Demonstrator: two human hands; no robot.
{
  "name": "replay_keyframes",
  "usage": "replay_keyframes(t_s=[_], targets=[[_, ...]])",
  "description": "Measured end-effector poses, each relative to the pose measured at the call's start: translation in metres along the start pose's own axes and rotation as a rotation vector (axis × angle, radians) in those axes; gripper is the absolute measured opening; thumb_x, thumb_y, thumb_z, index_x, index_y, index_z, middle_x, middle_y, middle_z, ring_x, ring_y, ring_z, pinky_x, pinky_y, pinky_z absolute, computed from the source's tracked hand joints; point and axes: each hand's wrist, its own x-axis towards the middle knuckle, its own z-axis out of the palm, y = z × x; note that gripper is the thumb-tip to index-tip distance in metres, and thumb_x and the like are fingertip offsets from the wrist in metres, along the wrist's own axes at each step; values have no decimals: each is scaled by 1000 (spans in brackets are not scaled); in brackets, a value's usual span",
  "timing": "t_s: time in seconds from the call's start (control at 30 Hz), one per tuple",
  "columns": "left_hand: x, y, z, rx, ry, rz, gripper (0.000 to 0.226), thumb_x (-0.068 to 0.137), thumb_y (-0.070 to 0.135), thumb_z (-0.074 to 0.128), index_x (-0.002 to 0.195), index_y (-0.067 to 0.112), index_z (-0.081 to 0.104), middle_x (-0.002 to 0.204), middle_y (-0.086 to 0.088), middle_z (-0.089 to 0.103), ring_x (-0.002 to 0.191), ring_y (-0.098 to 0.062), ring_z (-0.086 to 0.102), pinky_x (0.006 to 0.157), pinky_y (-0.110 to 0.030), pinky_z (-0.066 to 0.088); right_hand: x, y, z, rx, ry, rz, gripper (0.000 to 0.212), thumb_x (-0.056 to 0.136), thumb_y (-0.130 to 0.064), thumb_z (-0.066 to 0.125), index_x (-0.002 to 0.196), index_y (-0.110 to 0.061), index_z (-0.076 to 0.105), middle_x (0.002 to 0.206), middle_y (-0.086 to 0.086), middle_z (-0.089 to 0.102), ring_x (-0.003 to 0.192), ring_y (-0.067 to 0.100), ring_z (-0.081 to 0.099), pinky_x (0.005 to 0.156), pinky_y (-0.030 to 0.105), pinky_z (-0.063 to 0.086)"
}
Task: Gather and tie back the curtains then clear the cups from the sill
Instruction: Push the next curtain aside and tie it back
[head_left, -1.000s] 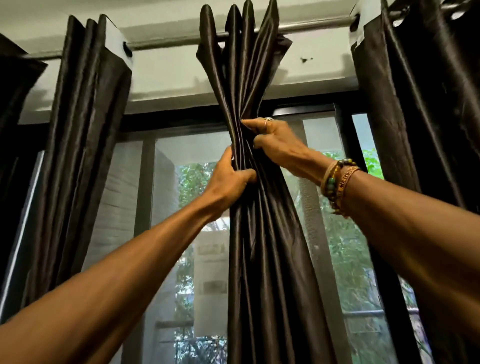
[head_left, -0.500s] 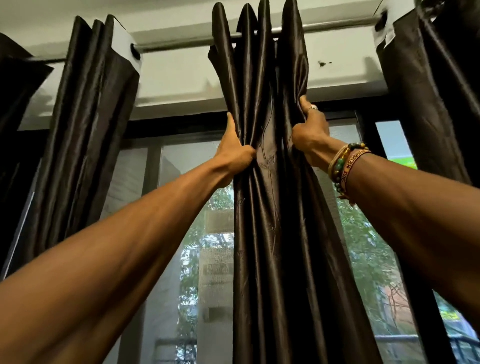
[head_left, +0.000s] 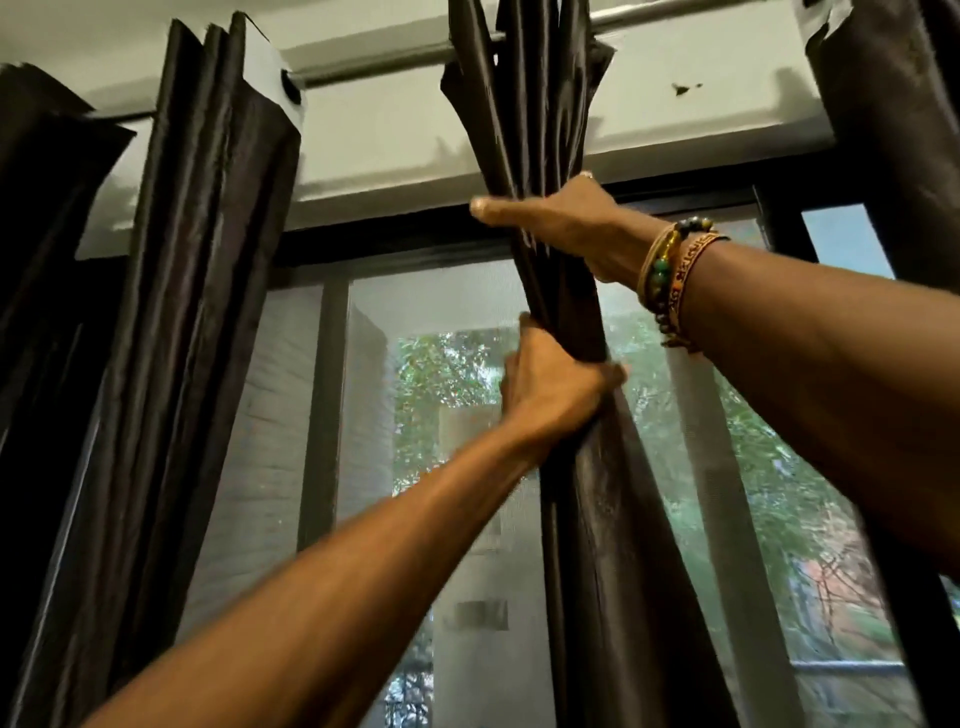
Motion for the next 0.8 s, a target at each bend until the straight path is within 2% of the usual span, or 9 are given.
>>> replay_keyframes(t_s=[0.1,0.17,0.23,0.3,0.37,0.47,0.53,0.6,0.8], targets=[[-32,-10,13,229,12,84,48,87,22,66,130,22,45,113,-9,63,104,-34,60,80,-38,50,5,6,9,-312,131,51,85,74,-48,82,127,8,47,112,8,59,101,25,58,86,36,53],[-48,-10,16,279,-3,166,61,88,15,62,142,22,34,114,-12,63,104,-36,60,77,-36,46,2,-2,20,-446,208,8,36,90,-18,64,120,0,55,118,12,61,107,31,58,84,38,51],[-52,-10,12,271,11,226,86,83,5,62,154,21,16,110,-11,64,96,-33,61,74,-35,48,-3,-22,28,-435,176,-118,15,92,-7,50,104,-9,58,114,15,60,102,33,58,79,37,46],[-51,-10,5,226,45,249,95,81,-3,62,157,22,10,112,-11,64,95,-31,61,79,-36,52,-3,-33,25,-335,183,-143,19,92,-5,48,107,-7,60,114,18,61,107,36,59,86,39,49],[-49,-11,2,189,27,249,88,81,-5,61,155,21,19,114,-11,64,101,-33,61,85,-38,53,-1,-31,25,-342,252,-107,25,93,-6,47,114,-4,60,121,20,60,113,39,58,92,41,49],[-59,-20,2,178,6,235,83,82,-5,60,152,20,24,113,-10,64,101,-32,62,86,-41,55,-8,-17,34,-348,173,-87,28,93,-5,47,118,-4,59,121,20,60,111,38,59,88,39,49],[-62,-27,1,127,16,237,79,84,-4,61,151,20,27,119,-8,64,108,-28,61,90,-35,55,-10,-14,34,-341,256,-68,29,94,-5,46,120,-5,60,122,19,61,112,37,58,87,38,47],[-63,-31,-5,84,33,271,69,87,-1,60,148,19,34,119,-5,64,108,-23,62,89,-29,54,-10,-18,34,-293,207,-107,31,92,-3,46,118,-6,61,119,18,62,106,35,60,83,37,48],[-69,-35,-9,-36,36,345,68,84,4,63,146,19,38,126,-2,64,112,-18,61,95,-28,52,-17,-22,31,-363,166,-110,31,87,-8,54,117,-6,61,115,19,63,105,38,61,90,40,53]])
